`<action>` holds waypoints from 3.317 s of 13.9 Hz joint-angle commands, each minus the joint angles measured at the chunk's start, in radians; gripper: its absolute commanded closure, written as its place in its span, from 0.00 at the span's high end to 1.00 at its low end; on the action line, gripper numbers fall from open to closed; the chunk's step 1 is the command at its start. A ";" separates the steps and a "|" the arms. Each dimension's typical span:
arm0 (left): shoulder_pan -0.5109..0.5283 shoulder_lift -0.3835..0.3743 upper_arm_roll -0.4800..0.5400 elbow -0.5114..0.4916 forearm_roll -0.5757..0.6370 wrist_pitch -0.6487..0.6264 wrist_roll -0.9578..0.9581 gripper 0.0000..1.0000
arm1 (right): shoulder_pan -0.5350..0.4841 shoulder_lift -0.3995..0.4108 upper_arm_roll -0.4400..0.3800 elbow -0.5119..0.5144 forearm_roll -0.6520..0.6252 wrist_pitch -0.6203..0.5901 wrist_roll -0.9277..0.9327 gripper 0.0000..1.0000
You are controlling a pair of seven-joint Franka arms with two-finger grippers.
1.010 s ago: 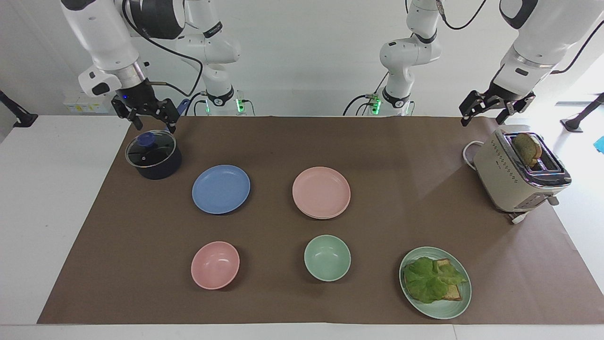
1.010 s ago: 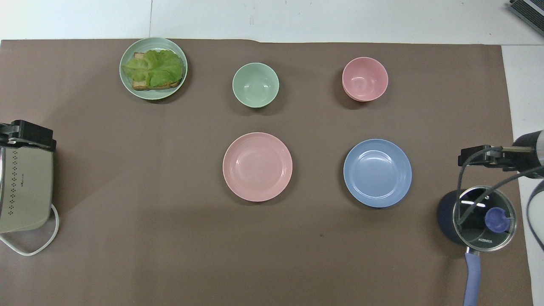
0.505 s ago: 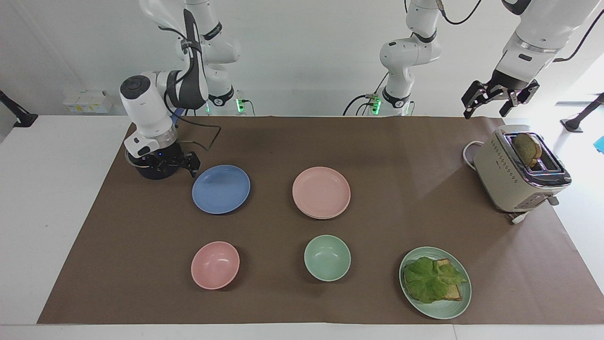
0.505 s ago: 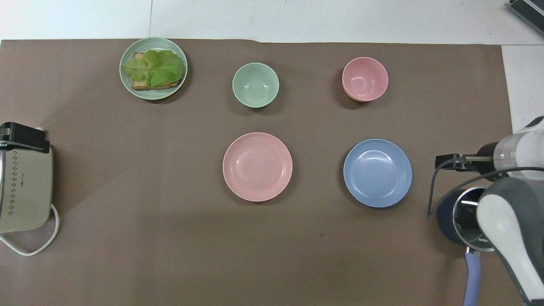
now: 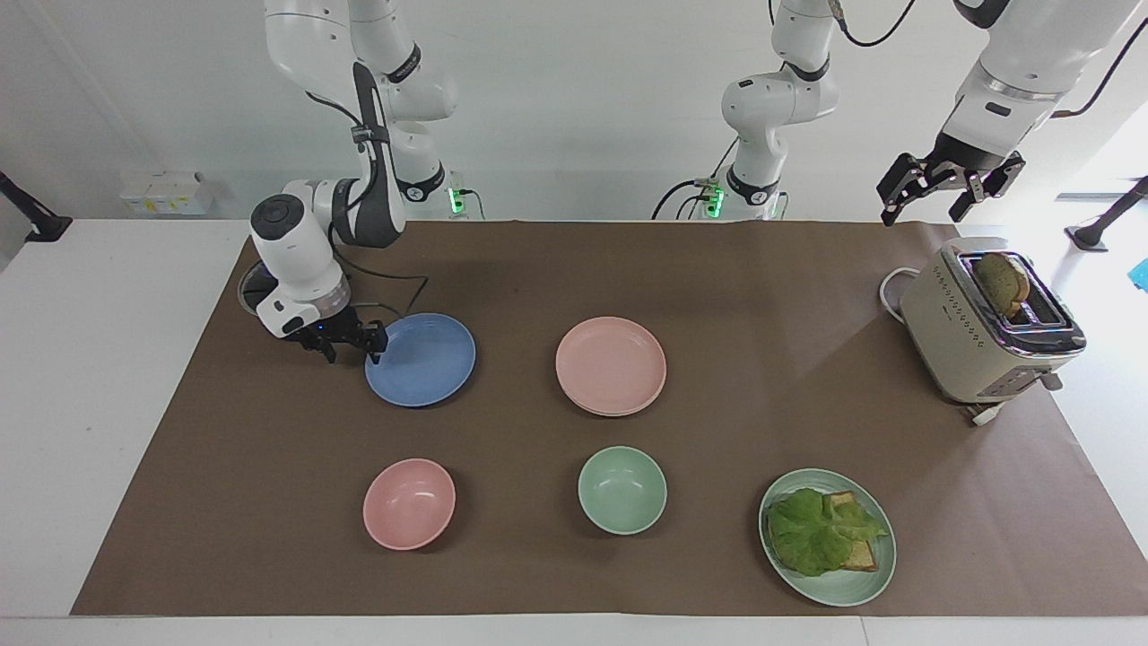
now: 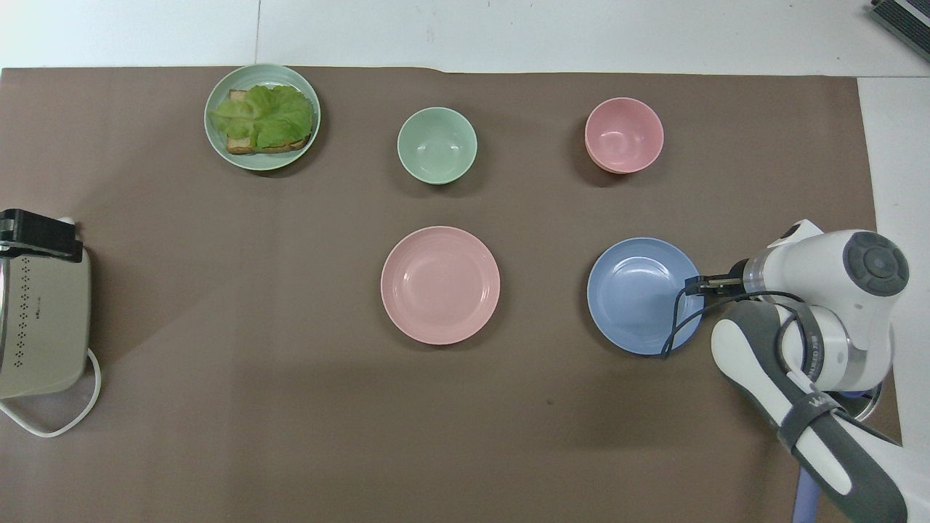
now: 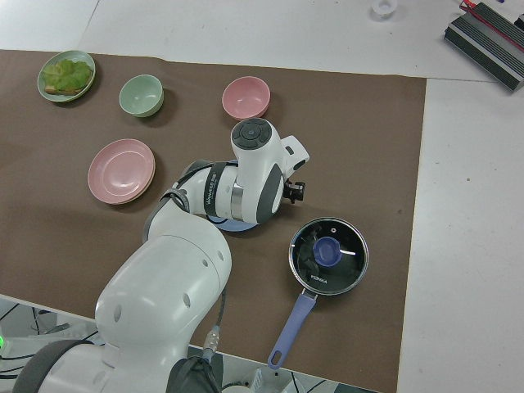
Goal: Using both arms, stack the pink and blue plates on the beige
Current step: 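Reach the right gripper to the rim of the blue plate and grasp, then carry the blue plate with the right gripper onto the pink plate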
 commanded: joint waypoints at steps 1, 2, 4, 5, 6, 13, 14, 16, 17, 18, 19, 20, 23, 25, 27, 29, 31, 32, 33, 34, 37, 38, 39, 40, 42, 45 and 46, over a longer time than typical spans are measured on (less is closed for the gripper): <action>0.009 -0.007 -0.004 0.001 0.009 -0.017 0.010 1.00 | 0.009 0.003 0.006 -0.011 0.060 0.017 -0.042 0.59; 0.009 -0.005 -0.004 0.001 0.009 -0.017 0.010 1.00 | 0.013 0.003 0.006 -0.011 0.061 0.018 -0.043 0.51; 0.009 -0.007 -0.004 0.001 0.009 -0.017 0.010 1.00 | 0.015 0.007 0.006 -0.010 0.063 0.018 -0.043 0.01; 0.009 -0.007 -0.004 -0.001 0.009 -0.017 0.010 1.00 | 0.015 0.008 0.006 -0.007 0.063 0.018 -0.043 0.00; 0.009 -0.007 -0.004 0.001 0.009 -0.017 0.010 1.00 | 0.015 0.009 0.006 -0.006 0.063 0.017 -0.042 0.00; 0.009 -0.007 -0.004 0.001 0.009 -0.017 0.010 1.00 | 0.034 -0.070 0.009 0.000 0.063 -0.053 -0.043 0.00; 0.009 -0.007 -0.004 -0.001 0.009 -0.017 0.010 1.00 | 0.045 -0.098 0.009 0.001 0.064 -0.078 -0.042 0.00; 0.009 -0.007 -0.004 -0.001 0.009 -0.017 0.010 1.00 | 0.080 -0.140 0.011 0.015 0.130 -0.130 -0.039 0.00; 0.009 -0.007 -0.004 0.001 0.009 -0.017 0.010 1.00 | 0.108 -0.143 0.011 0.035 0.200 -0.150 -0.037 0.00; 0.009 -0.007 -0.004 0.001 0.009 -0.017 0.010 1.00 | 0.140 -0.135 0.011 0.056 0.234 -0.158 -0.027 0.00; 0.009 -0.007 -0.004 0.001 0.009 -0.017 0.010 1.00 | 0.180 -0.126 0.011 0.076 0.239 -0.153 -0.008 0.00; 0.009 -0.007 -0.004 -0.001 0.009 -0.017 0.010 1.00 | 0.226 -0.111 0.011 0.101 0.239 -0.143 0.050 0.00; 0.009 -0.007 -0.004 0.001 0.009 -0.017 0.008 1.00 | 0.358 -0.059 0.011 0.202 0.239 -0.141 0.278 0.00; 0.009 -0.007 -0.004 -0.001 0.009 -0.017 0.010 1.00 | 0.435 -0.002 0.011 0.249 0.238 -0.135 0.351 0.00; 0.009 -0.007 -0.004 0.001 0.009 -0.017 0.010 1.00 | 0.475 0.050 0.012 0.306 0.227 -0.135 0.433 0.00; 0.009 -0.007 -0.004 0.001 0.009 -0.017 0.010 1.00 | 0.527 0.101 0.011 0.345 0.216 -0.132 0.489 0.00; 0.009 -0.007 -0.004 0.001 0.009 -0.017 0.010 1.00 | 0.555 0.155 0.011 0.374 0.215 -0.091 0.515 0.00; 0.009 -0.007 -0.004 -0.001 0.009 -0.017 0.010 1.00 | 0.559 0.164 0.011 0.374 0.213 -0.080 0.523 0.00; 0.009 -0.007 -0.004 0.001 0.009 -0.017 0.010 1.00 | 0.559 0.166 0.011 0.369 0.201 -0.080 0.523 0.00; 0.009 -0.007 -0.004 -0.001 0.009 -0.017 0.010 1.00 | 0.559 0.167 0.011 0.369 0.198 -0.080 0.523 0.00; 0.009 -0.007 -0.004 0.001 0.009 -0.017 0.010 1.00 | 0.556 0.175 0.011 0.368 0.195 -0.057 0.517 0.00; 0.009 -0.007 -0.004 -0.001 0.009 -0.017 0.010 1.00 | 0.549 0.181 0.011 0.363 0.195 -0.052 0.511 0.00; 0.009 -0.007 -0.004 -0.001 0.009 -0.017 0.010 1.00 | 0.545 0.182 0.011 0.357 0.193 -0.054 0.509 0.00; 0.009 -0.007 -0.004 -0.001 0.009 -0.017 0.010 1.00 | 0.547 0.175 0.011 0.345 0.190 -0.060 0.509 0.00; 0.009 -0.007 -0.004 -0.001 0.009 -0.017 0.010 1.00 | 0.547 0.156 0.011 0.307 0.189 -0.067 0.507 0.00; 0.009 -0.007 -0.004 0.001 0.009 -0.017 0.010 1.00 | 0.552 0.144 0.011 0.297 0.187 -0.107 0.507 0.00; 0.009 -0.007 -0.004 0.001 0.009 -0.017 0.010 1.00 | 0.550 0.146 0.011 0.297 0.175 -0.106 0.506 0.00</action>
